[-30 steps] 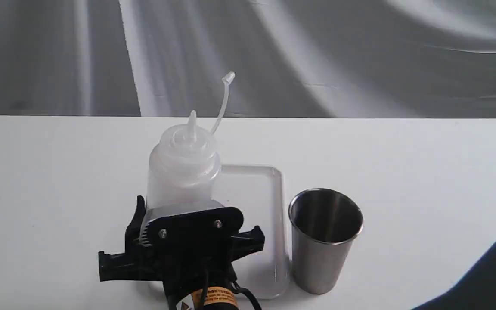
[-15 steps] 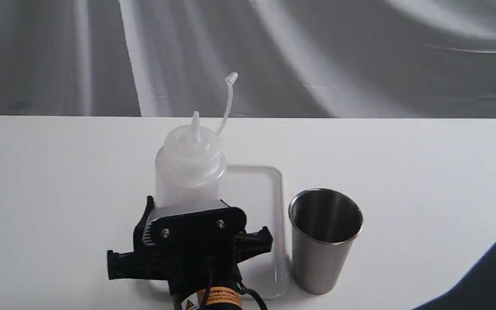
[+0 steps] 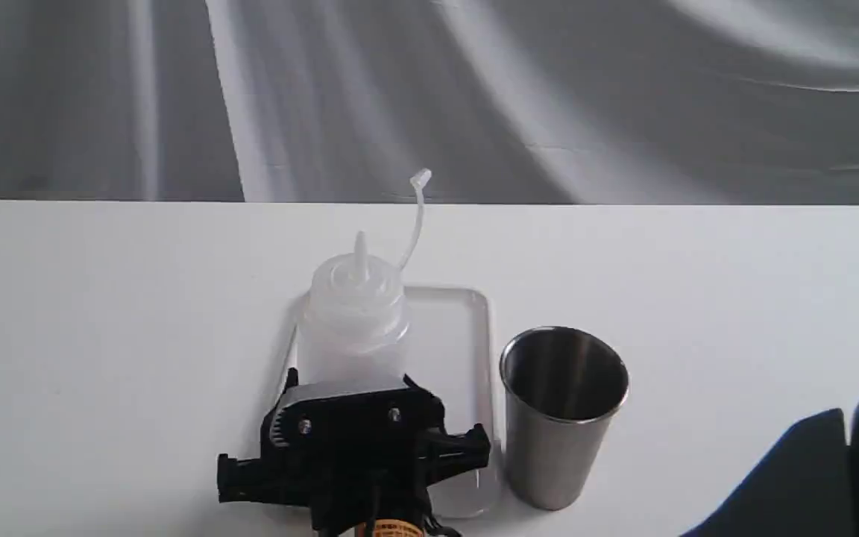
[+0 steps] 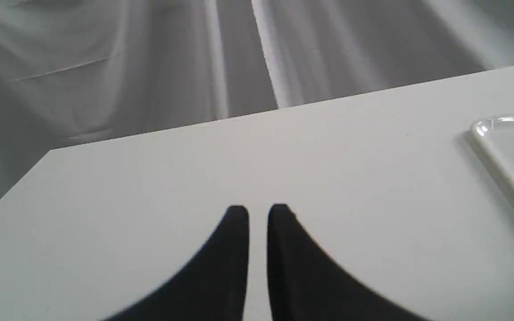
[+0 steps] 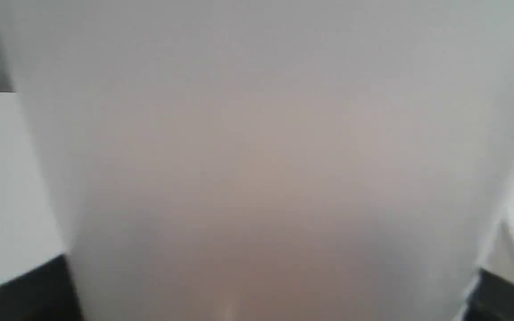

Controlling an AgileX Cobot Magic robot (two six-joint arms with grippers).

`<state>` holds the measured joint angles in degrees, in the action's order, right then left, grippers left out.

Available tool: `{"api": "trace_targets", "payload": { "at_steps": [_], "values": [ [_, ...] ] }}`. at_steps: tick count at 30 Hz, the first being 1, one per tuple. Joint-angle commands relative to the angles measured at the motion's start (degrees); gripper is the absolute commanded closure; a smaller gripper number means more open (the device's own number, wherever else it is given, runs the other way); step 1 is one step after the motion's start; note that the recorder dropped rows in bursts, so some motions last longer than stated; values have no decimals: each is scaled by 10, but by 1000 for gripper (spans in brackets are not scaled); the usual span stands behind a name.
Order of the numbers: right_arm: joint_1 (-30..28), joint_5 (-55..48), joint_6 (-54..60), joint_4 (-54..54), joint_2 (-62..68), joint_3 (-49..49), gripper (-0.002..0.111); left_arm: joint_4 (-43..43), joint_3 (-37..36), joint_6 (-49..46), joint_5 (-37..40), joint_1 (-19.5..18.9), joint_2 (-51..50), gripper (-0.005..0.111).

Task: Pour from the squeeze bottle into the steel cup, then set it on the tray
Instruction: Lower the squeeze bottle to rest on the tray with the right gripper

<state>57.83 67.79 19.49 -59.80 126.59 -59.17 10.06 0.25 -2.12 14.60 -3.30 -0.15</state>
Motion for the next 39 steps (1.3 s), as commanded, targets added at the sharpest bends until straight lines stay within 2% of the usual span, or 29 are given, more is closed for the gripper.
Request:
{"api": "trace_targets", "payload": {
  "at_steps": [1,5,11,26,34,39],
  "values": [
    [-9,22,11,2,-4,-17,108,0,-3,3,-9,-1,1,98],
    [-19,4,81,2,-2,-55,108,0,-3,4,-9,-1,1,98],
    [-33,-8,120,-1,6,-103,108,0,-3,4,-9,-1,1,98],
    [-59,1,115,-23,40,-116,108,0,-3,3,-9,-1,1,98],
    [-87,-13,25,29,58,-116,108,0,-3,4,-9,-1,1,98],
    [-88,-12,47,25,58,-116,108,0,-3,4,-9,-1,1,98]
  ]
}}
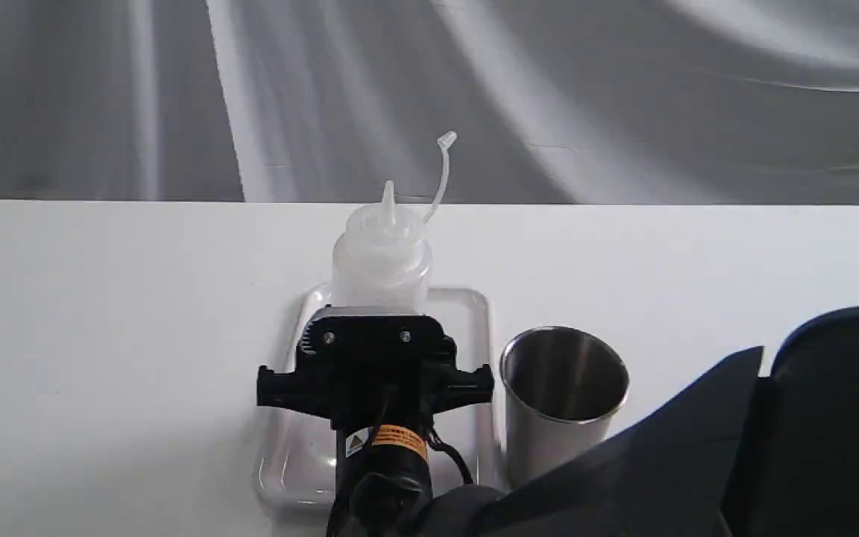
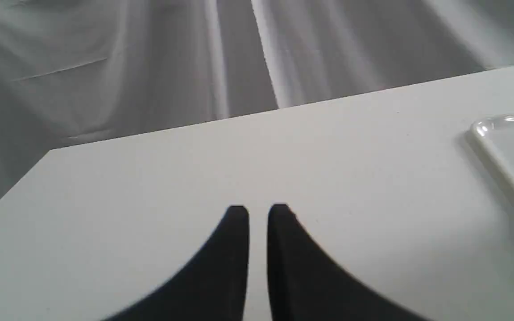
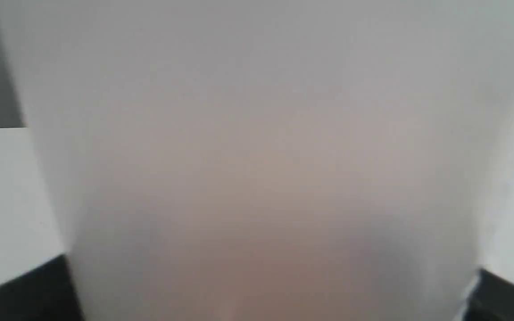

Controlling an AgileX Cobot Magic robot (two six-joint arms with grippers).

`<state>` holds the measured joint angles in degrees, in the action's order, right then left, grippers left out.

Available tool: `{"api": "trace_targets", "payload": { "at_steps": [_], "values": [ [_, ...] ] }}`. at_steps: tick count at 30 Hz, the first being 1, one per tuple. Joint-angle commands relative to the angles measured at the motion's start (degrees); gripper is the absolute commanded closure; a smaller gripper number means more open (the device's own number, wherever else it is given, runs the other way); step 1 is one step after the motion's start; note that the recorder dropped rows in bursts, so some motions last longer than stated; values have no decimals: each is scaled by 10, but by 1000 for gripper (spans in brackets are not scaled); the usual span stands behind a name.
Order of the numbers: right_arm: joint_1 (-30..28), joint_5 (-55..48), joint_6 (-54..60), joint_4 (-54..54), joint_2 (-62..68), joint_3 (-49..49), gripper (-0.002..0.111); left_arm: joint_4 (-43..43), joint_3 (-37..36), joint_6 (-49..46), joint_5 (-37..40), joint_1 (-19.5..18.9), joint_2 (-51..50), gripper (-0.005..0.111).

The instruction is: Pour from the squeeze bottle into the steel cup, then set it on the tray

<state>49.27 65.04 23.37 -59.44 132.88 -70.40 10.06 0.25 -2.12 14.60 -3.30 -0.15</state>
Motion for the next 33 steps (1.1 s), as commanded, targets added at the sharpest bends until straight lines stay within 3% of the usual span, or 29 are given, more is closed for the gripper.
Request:
{"api": "trace_targets", "payload": {
  "at_steps": [1,33],
  "values": [
    [-2,16,8,19,-3,-4,108,0,-3,4,-9,-1,1,98],
    [-1,-11,-16,49,26,-4,108,0,-3,3,-9,-1,1,98]
  ]
}}
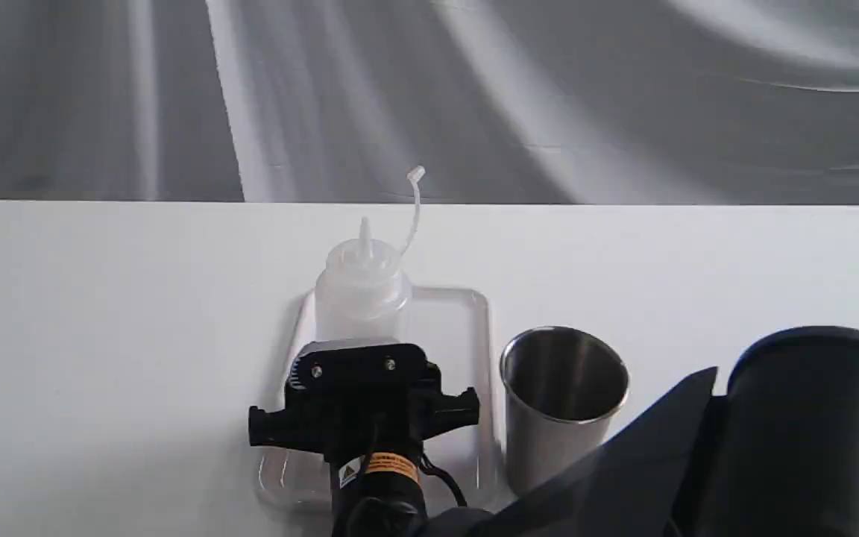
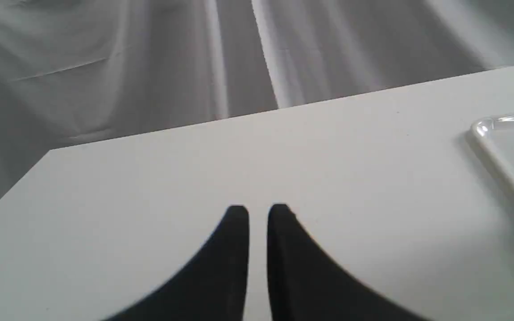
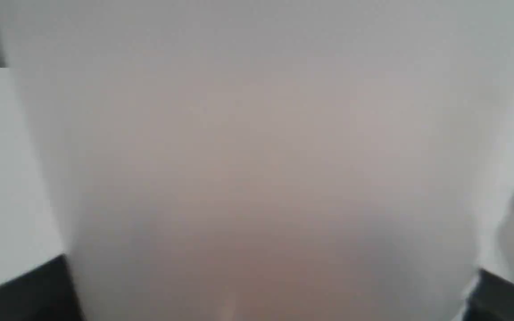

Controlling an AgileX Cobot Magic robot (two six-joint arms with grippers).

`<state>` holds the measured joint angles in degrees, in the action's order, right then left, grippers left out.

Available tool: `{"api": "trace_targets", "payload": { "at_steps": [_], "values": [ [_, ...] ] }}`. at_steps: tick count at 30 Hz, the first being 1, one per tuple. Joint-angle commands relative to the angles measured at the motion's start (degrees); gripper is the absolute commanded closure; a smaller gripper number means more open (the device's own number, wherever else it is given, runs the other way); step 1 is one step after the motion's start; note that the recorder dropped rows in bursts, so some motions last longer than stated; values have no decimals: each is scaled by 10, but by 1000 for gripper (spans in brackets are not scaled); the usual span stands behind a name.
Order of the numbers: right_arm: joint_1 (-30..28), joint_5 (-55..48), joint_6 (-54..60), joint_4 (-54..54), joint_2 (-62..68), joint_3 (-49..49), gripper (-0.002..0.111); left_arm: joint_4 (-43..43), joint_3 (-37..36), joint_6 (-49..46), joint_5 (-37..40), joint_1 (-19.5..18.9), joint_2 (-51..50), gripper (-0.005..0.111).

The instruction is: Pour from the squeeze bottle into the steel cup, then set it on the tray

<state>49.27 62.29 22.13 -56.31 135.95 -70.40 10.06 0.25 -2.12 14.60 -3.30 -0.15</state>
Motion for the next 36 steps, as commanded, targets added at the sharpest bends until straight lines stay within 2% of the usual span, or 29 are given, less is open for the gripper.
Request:
{"api": "trace_targets", "payload": {
  "at_steps": [1,29,36],
  "values": [
    [-1,17,-4,17,-5,-4,108,0,-3,3,-9,-1,1,98],
    [-1,17,-8,7,4,-4,108,0,-3,4,-9,-1,1,98],
    [-1,17,-38,15,4,-4,108,0,-3,4,-9,-1,1,98]
  ]
}}
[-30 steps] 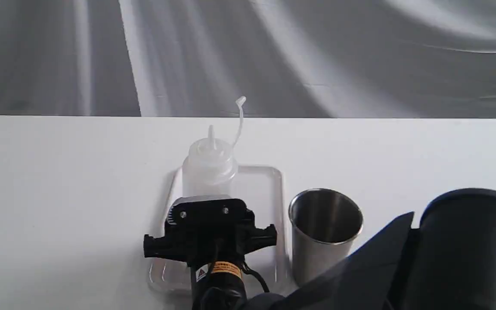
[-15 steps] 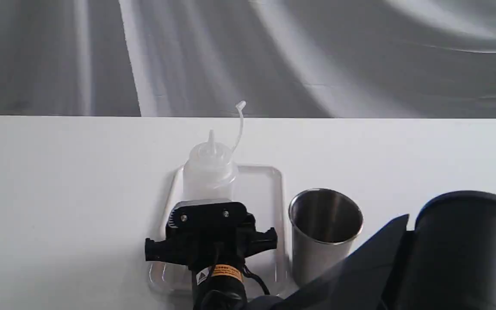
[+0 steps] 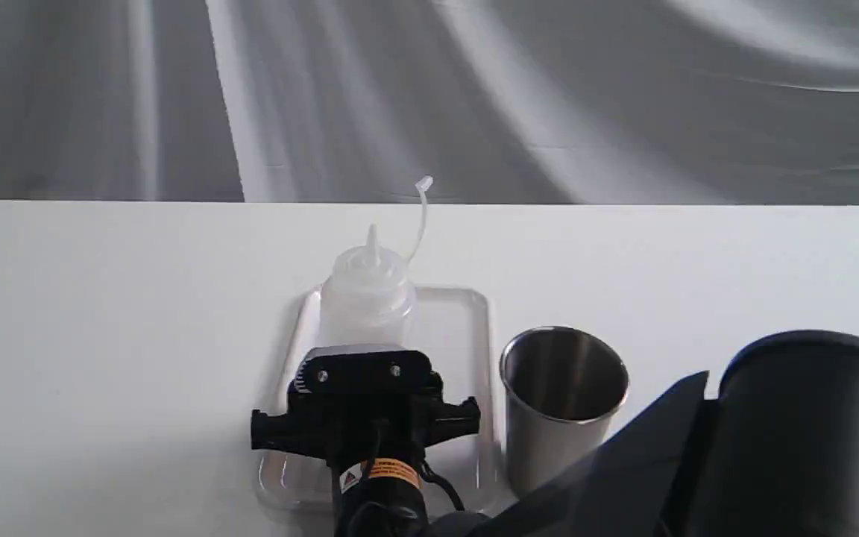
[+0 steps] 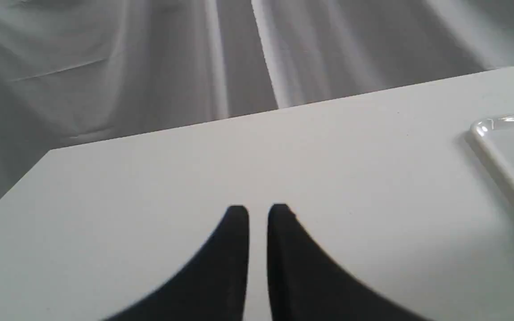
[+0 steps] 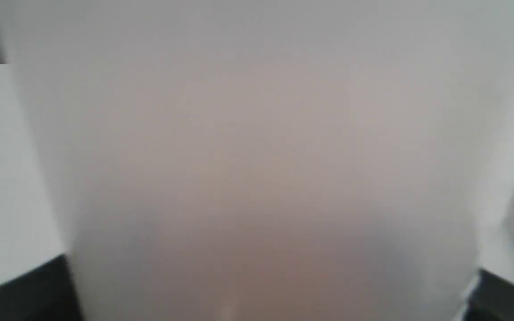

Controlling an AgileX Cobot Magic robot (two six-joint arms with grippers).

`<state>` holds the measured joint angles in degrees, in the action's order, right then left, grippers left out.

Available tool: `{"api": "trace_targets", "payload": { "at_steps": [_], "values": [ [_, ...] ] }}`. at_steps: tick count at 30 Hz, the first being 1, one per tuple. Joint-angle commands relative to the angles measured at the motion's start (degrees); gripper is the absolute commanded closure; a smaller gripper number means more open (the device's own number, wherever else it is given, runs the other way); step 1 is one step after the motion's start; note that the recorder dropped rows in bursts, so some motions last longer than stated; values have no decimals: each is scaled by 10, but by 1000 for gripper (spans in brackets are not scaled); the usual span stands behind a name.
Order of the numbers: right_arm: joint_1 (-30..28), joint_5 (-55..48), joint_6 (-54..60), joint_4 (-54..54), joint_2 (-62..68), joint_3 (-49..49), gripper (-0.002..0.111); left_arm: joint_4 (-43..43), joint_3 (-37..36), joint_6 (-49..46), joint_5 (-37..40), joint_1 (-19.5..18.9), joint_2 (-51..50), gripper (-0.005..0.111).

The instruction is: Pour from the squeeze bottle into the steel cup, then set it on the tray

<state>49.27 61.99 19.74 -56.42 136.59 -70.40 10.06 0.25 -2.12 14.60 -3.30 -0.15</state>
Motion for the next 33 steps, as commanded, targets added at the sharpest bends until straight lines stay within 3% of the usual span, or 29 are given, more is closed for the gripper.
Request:
{"api": "trace_targets", "payload": {
  "at_steps": [1,33],
  "values": [
    [-1,20,-14,24,-3,-4,108,0,-3,4,-9,-1,1,98],
    [-1,20,-1,25,-3,-4,108,0,-3,3,-9,-1,1,98]
  ]
}}
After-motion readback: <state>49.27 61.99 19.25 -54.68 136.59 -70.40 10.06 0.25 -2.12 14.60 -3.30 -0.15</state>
